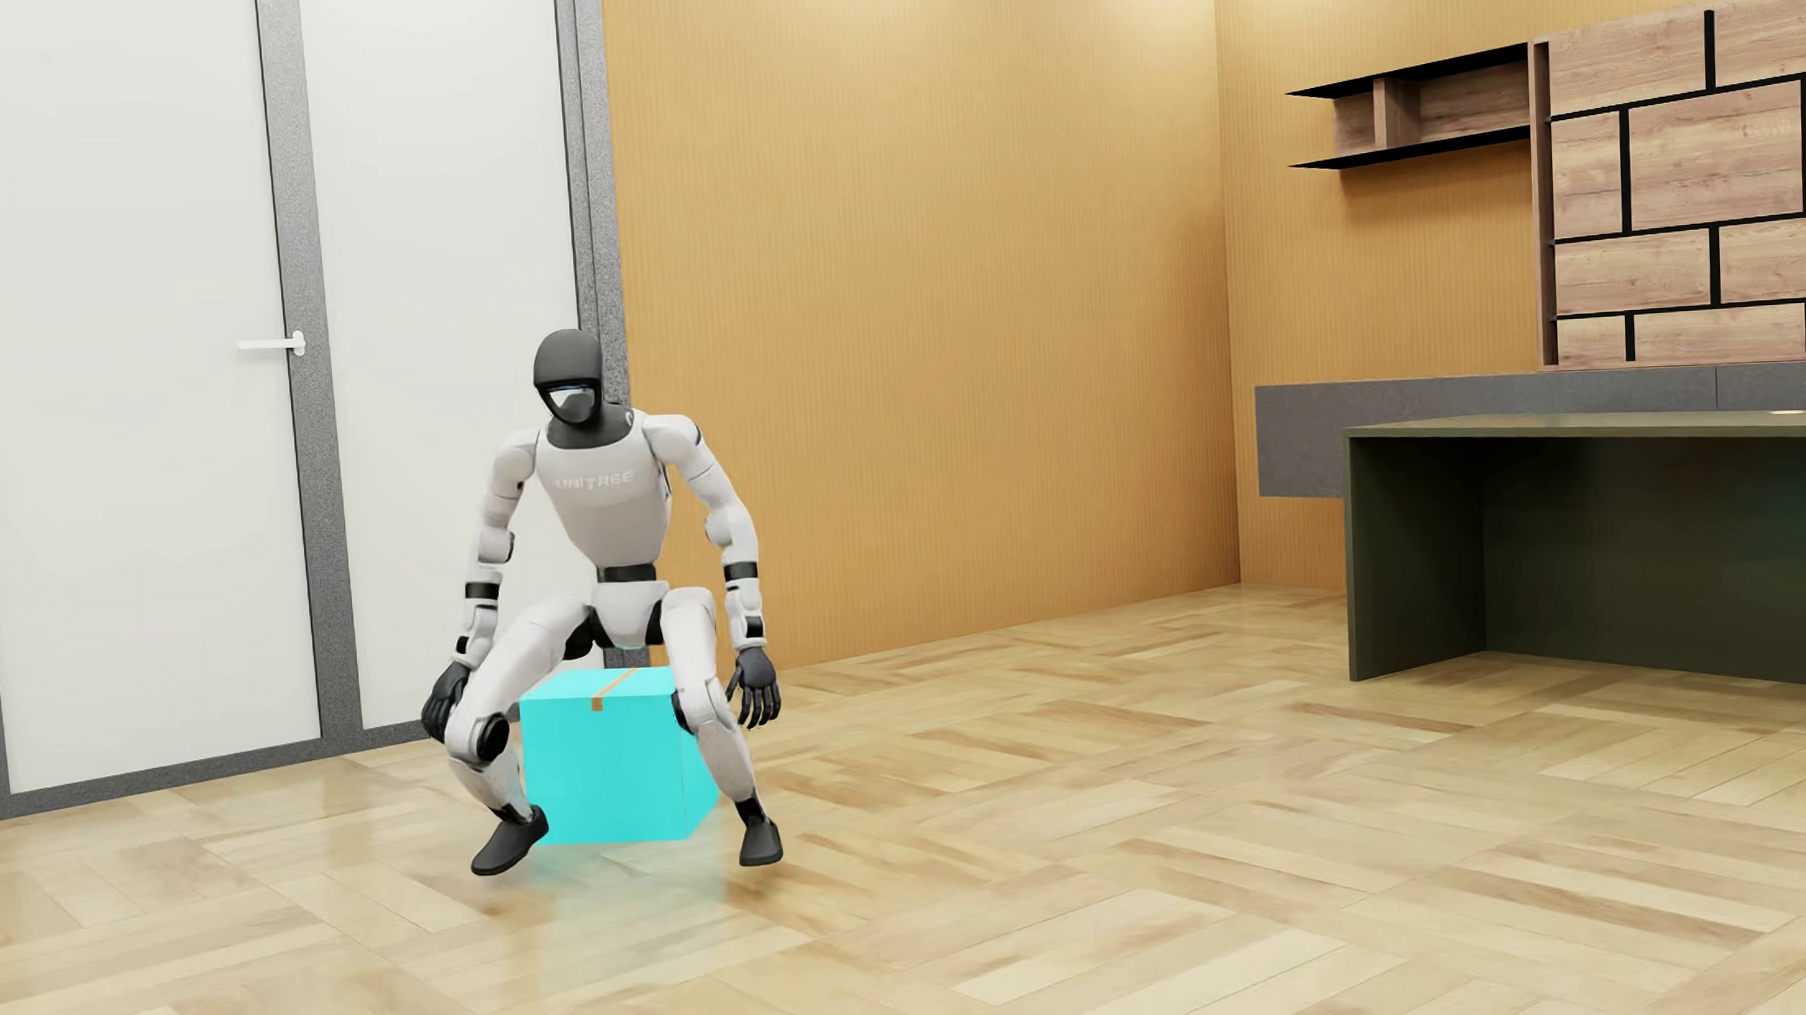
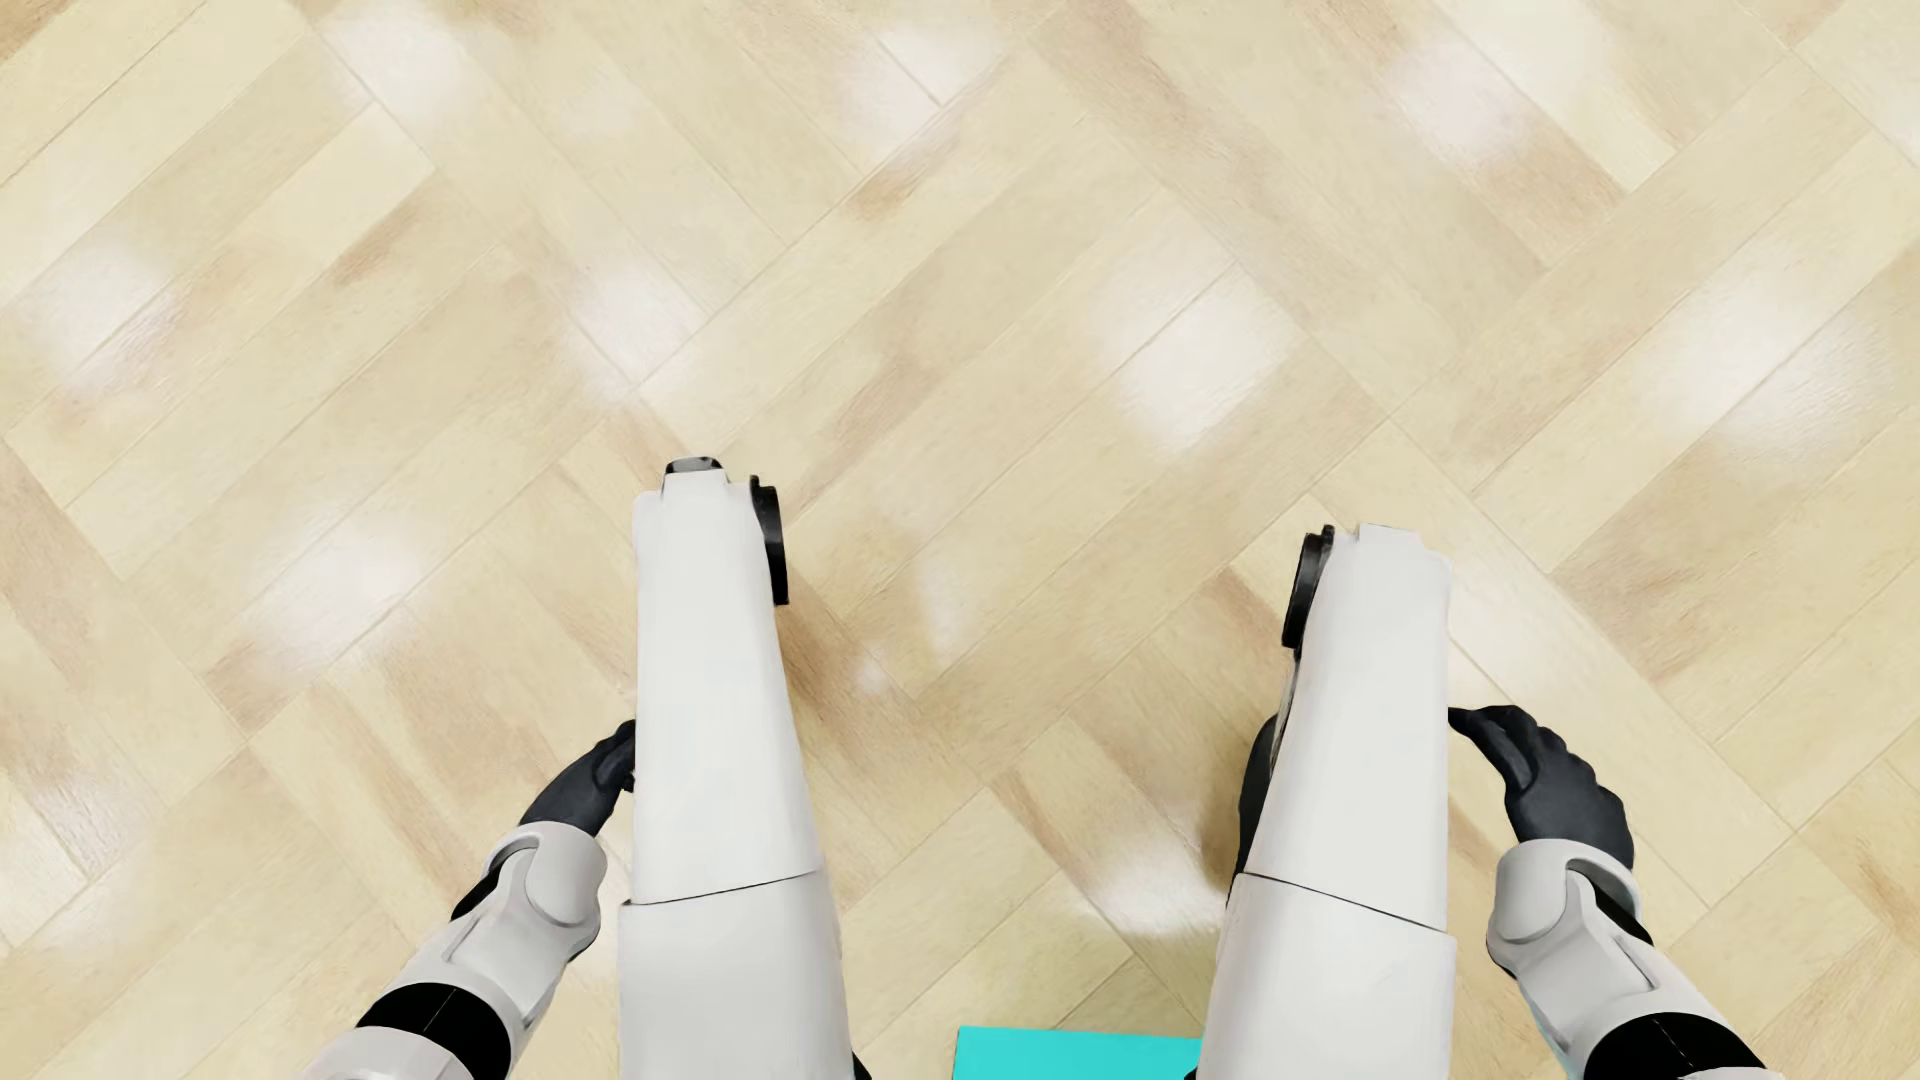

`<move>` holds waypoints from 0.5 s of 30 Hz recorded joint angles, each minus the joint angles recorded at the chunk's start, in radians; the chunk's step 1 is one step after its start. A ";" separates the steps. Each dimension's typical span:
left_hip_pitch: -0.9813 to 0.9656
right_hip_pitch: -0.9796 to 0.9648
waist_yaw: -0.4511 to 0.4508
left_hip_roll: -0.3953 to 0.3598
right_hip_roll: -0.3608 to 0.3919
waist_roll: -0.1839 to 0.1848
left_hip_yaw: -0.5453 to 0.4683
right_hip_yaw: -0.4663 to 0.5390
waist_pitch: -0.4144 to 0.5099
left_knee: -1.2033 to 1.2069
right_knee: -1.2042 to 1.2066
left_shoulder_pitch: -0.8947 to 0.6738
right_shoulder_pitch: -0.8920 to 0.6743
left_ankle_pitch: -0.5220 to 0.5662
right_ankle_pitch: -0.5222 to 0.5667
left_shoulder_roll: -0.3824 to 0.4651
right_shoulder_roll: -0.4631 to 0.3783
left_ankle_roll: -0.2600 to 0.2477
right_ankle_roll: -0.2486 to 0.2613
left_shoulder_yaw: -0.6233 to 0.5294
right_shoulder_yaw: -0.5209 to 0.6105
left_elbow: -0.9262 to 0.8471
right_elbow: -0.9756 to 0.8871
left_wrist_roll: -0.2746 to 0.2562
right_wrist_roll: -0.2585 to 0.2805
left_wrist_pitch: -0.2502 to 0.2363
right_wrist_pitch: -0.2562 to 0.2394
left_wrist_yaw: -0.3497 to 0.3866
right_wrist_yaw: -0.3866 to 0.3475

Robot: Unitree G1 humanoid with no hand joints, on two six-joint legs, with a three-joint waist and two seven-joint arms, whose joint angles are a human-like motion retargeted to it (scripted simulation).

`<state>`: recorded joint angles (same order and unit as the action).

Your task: Rest on the teal box

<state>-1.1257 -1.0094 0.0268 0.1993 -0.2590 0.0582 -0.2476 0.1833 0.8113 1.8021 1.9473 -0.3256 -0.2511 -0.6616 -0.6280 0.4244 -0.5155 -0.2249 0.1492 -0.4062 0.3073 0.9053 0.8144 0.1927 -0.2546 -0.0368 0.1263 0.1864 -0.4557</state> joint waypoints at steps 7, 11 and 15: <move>0.163 0.125 -0.012 0.067 0.012 -0.009 0.038 -0.008 -0.044 0.034 0.051 0.102 -0.016 -0.062 -0.032 -0.116 0.068 -0.037 -0.042 0.026 0.115 0.142 0.190 0.032 0.020 -0.033 -0.005 0.007 0.025; 0.200 0.153 -0.009 0.084 0.020 -0.015 0.038 -0.021 -0.062 0.038 0.042 0.094 -0.019 -0.066 -0.020 -0.141 0.111 -0.061 -0.047 0.058 0.120 0.204 0.249 -0.056 0.033 0.015 0.022 0.081 0.012; 0.241 0.189 -0.019 0.073 0.047 -0.010 0.039 -0.013 -0.057 0.036 0.044 0.109 -0.004 -0.061 -0.027 -0.124 0.131 -0.051 -0.055 0.028 0.126 0.156 0.268 0.034 0.026 0.016 0.005 0.059 0.014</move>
